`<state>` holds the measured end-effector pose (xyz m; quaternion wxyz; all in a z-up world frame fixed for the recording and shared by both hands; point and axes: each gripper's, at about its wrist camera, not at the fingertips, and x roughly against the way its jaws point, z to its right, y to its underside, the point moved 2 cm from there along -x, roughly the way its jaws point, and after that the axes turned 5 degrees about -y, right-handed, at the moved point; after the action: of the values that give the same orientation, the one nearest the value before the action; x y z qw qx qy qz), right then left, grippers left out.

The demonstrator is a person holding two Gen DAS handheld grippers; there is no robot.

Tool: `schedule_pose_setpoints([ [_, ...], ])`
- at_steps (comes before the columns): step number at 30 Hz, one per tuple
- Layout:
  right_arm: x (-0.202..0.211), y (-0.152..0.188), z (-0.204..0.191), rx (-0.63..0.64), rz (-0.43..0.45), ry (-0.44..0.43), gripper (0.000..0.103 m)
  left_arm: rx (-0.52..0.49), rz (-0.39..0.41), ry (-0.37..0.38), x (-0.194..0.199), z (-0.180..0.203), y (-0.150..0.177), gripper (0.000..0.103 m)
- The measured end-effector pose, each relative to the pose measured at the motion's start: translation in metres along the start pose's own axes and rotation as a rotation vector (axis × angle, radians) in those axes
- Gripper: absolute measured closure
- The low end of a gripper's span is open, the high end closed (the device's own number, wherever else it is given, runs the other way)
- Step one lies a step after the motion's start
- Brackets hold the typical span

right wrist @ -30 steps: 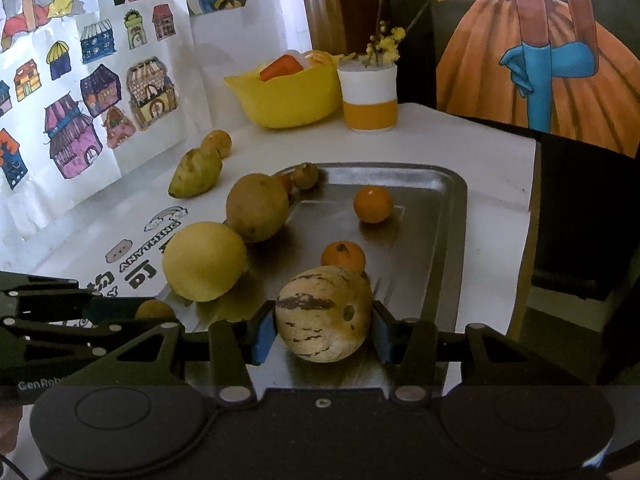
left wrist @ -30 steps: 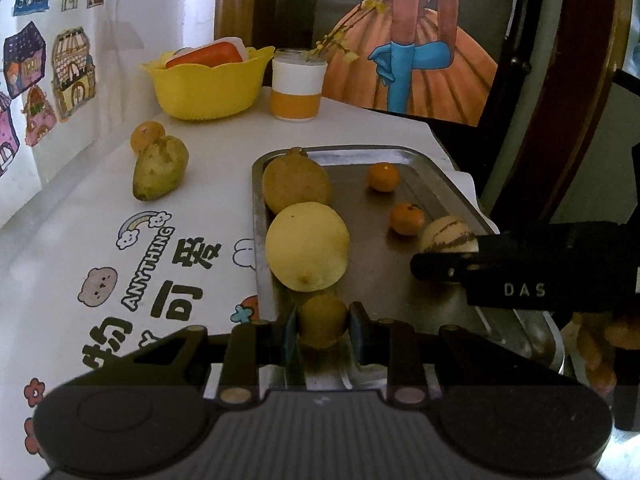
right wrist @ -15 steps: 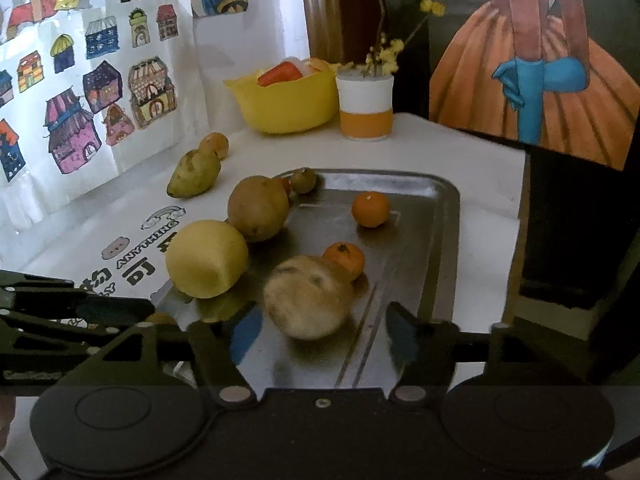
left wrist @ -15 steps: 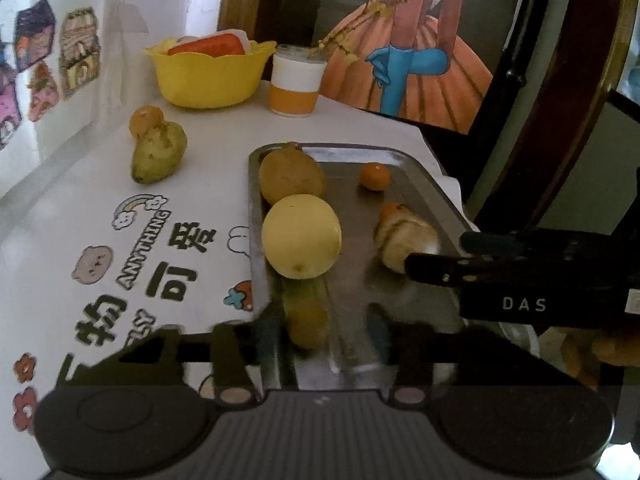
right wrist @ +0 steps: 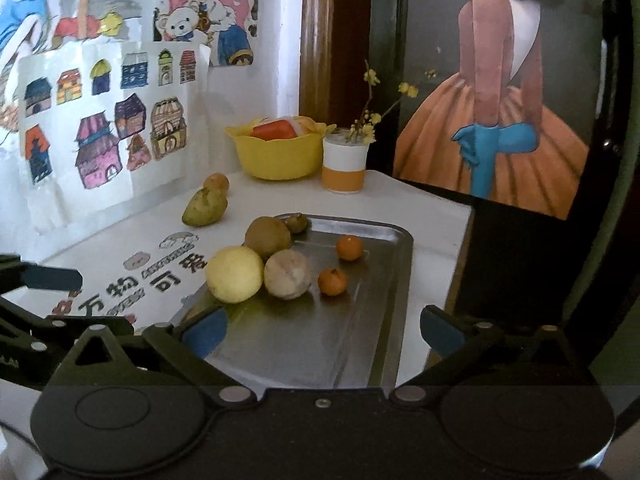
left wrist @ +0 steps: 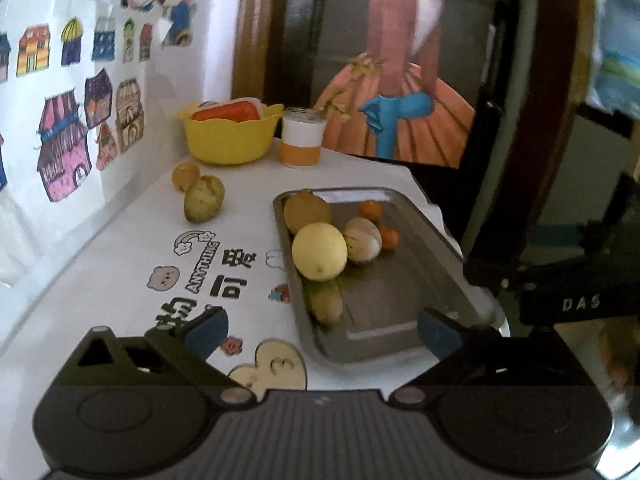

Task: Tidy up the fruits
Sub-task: 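Move both open tools from the tray toward the orange and green pear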

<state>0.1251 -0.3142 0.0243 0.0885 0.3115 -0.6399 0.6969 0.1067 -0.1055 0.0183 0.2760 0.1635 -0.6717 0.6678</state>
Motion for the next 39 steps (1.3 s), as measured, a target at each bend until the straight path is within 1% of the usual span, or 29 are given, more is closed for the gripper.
schedule_pose_setpoints([
  [3,0.019,0.013,-0.012,-0.015,0.001,0.03,0.001,-0.014,0.003,-0.001,0.013,-0.003,0.011,0.001],
  [7,0.041,0.032,-0.029,-0.052,-0.018,0.063,0.001,0.004,-0.018,-0.003,0.026,-0.015,0.026,0.001],
  [12,0.059,0.053,-0.059,-0.021,-0.04,0.069,0.001,0.036,-0.055,-0.055,0.037,-0.04,0.043,0.001],
  [16,0.062,0.062,-0.084,-0.032,-0.051,0.04,0.001,0.068,-0.081,-0.079,0.045,-0.061,0.055,0.001],
  [21,0.064,0.059,-0.107,-0.094,-0.054,-0.066,0.001,0.088,-0.082,-0.113,0.06,-0.087,0.054,0.001],
  [23,0.066,0.051,-0.11,-0.129,-0.061,-0.131,0.001,0.082,-0.067,-0.13,0.065,-0.097,0.048,0.001],
  [26,0.07,0.029,-0.112,-0.188,-0.062,-0.243,0.001,0.079,-0.043,-0.15,0.068,-0.11,0.034,0.0],
  [27,0.069,0.019,-0.113,-0.193,-0.063,-0.276,0.001,0.083,-0.034,-0.158,0.068,-0.114,0.029,0.0],
  [28,0.068,0.008,-0.113,-0.188,-0.059,-0.289,0.001,0.088,-0.026,-0.161,0.067,-0.117,0.024,0.0],
  [33,0.057,-0.046,-0.114,-0.113,-0.023,-0.266,0.001,0.114,-0.009,-0.154,0.057,-0.13,0.0,0.0],
  [39,0.037,-0.099,-0.107,-0.065,0.02,-0.258,0.001,0.111,0.019,-0.183,0.038,-0.14,-0.034,0.0],
])
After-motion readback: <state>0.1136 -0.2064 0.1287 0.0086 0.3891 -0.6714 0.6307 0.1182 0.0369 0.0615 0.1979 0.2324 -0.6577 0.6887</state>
